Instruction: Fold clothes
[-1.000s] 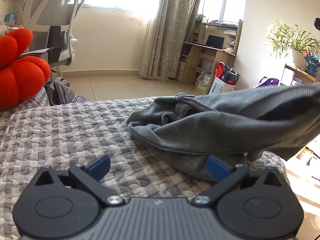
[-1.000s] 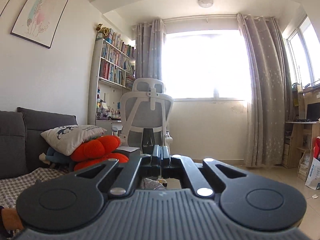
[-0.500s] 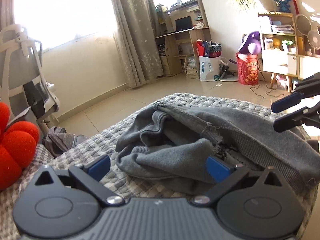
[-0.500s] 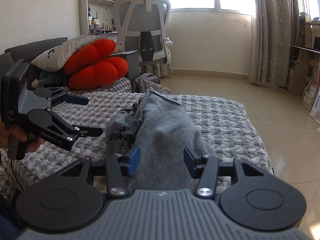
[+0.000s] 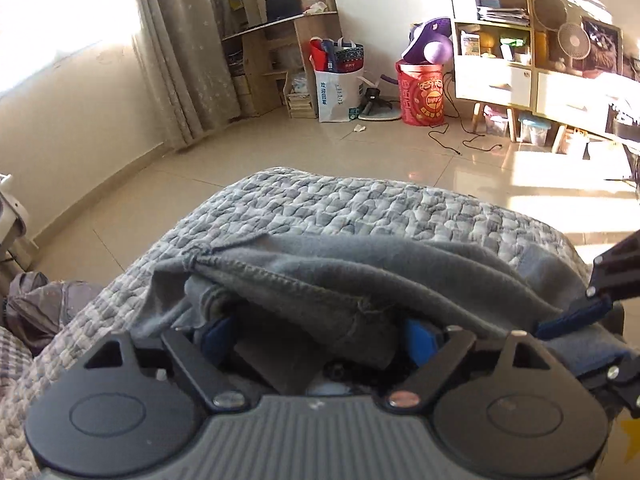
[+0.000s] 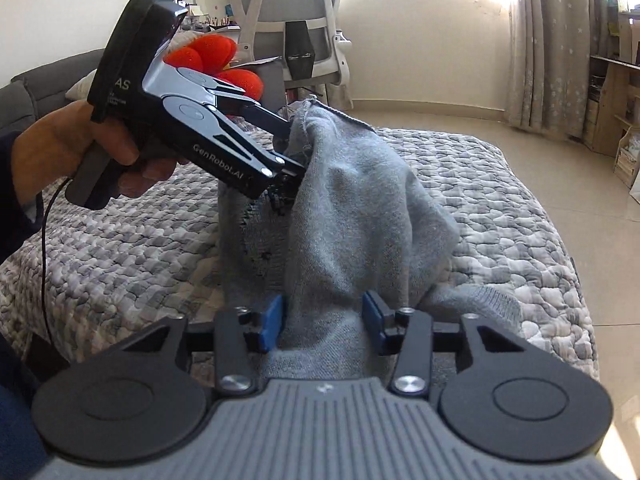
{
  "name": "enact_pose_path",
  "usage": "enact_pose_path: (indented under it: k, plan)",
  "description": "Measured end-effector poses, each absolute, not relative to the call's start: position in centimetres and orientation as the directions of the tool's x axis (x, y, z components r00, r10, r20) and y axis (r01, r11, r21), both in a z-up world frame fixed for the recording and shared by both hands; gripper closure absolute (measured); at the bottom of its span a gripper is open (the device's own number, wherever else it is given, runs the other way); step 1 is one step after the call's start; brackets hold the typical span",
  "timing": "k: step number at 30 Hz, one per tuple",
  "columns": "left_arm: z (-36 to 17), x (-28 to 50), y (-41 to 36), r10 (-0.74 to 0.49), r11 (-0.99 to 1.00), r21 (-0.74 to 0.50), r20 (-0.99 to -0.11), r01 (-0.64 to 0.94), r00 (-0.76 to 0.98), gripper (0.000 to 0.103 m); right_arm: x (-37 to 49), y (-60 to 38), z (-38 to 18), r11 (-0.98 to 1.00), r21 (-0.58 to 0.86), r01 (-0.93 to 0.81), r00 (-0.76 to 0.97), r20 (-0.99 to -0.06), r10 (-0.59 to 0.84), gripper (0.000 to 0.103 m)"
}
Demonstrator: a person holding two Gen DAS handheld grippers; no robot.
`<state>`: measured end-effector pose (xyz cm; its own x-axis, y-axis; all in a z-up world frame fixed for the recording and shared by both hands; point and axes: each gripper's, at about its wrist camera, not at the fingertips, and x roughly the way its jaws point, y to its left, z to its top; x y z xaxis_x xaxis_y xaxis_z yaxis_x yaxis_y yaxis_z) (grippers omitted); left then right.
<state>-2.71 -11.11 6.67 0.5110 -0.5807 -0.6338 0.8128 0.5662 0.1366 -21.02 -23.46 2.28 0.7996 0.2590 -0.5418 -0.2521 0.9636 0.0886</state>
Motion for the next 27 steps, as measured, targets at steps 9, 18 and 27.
enact_pose_path:
  k: [9,18,27]
  plan:
    - [8.2,-3.1,-9.5,-0.702,0.622,-0.120,-0.525,0.774,0.482,0.097,-21.4,-24.3,3.7,0.979,0.083,-0.184,0.852,-0.484,0.201,0.095]
    - [16.3,-7.9,-1.0,-0.723,0.691,-0.238,-0.235,0.682,0.650,0.097,-23.5,-24.0,11.7,0.977,0.000,-0.212,0.941,-0.268,0.204,0.096]
    - [25.7,-17.8,4.4,-0.624,0.759,-0.184,0.068,0.624,0.779,0.097,-26.7,-21.1,21.6,0.961,-0.142,-0.236,0.972,-0.035,0.233,0.098]
